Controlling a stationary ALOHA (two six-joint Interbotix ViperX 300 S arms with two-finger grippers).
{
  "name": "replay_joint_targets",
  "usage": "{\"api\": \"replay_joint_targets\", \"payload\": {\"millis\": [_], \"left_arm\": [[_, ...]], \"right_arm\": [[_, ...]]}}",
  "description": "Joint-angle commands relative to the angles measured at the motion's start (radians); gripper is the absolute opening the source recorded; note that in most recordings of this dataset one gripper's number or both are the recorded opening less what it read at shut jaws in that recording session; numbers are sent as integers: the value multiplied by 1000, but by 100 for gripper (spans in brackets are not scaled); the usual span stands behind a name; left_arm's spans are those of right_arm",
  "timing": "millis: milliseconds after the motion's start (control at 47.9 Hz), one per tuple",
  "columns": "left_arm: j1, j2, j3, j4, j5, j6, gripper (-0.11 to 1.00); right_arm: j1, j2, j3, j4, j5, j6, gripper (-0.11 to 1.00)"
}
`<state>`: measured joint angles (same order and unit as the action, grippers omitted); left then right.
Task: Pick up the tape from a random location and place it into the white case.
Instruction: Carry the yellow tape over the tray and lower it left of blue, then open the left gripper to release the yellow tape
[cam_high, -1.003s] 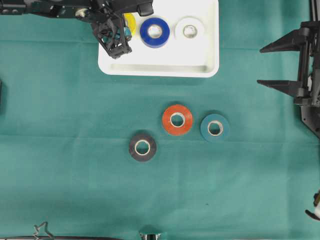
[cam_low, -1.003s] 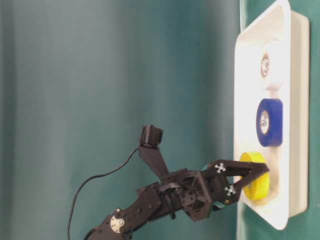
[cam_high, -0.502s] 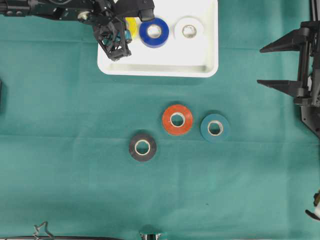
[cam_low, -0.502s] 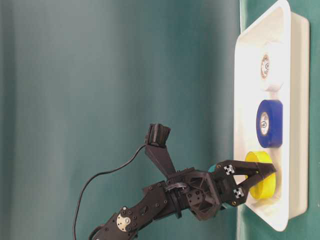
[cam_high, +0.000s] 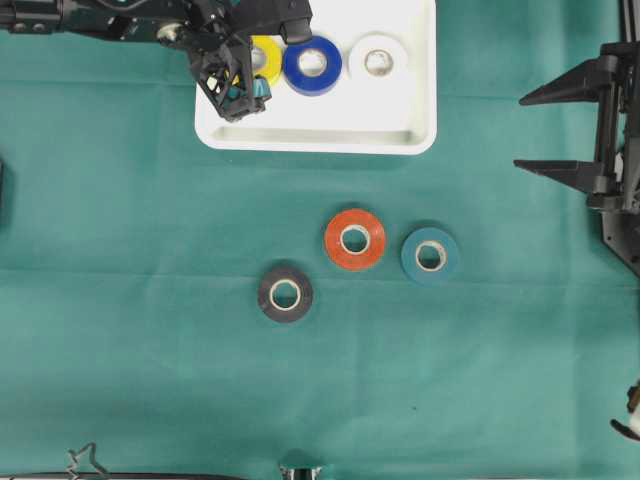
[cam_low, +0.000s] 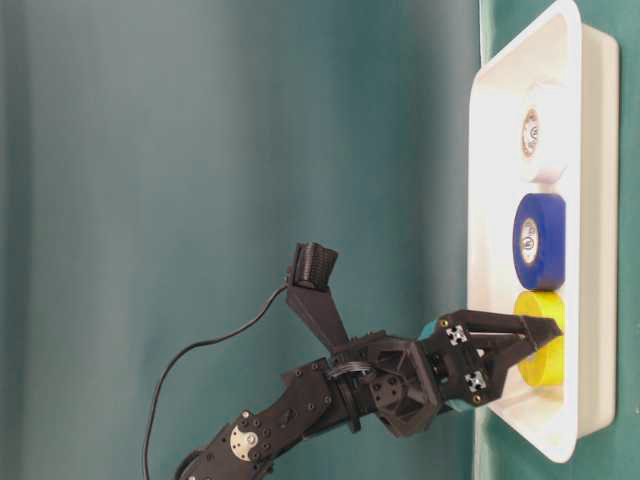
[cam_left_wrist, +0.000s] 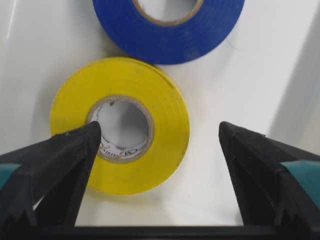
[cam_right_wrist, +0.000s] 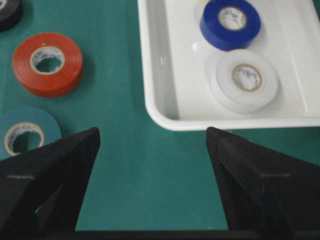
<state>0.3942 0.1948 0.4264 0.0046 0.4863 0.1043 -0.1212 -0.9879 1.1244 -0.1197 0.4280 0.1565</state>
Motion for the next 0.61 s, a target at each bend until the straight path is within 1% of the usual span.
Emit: {"api": "replay_joint_targets", "payload": {"millis": [0,209,397,585], "left_arm": [[-2,-31,-34,-2,5,3,93],[-2,-112,-77,-3,66,5,93],[-3,-195,-118,-2,169,3,93],[-11,-256,-130,-2,199,3,93]], "right_arm": [[2,8,-15,0,-3,-2,82],[2,8,-15,-2,-3,-2,82],[2,8,-15,-2,-3,-2,82],[2,8,-17,-2,-3,-2,82]]}}
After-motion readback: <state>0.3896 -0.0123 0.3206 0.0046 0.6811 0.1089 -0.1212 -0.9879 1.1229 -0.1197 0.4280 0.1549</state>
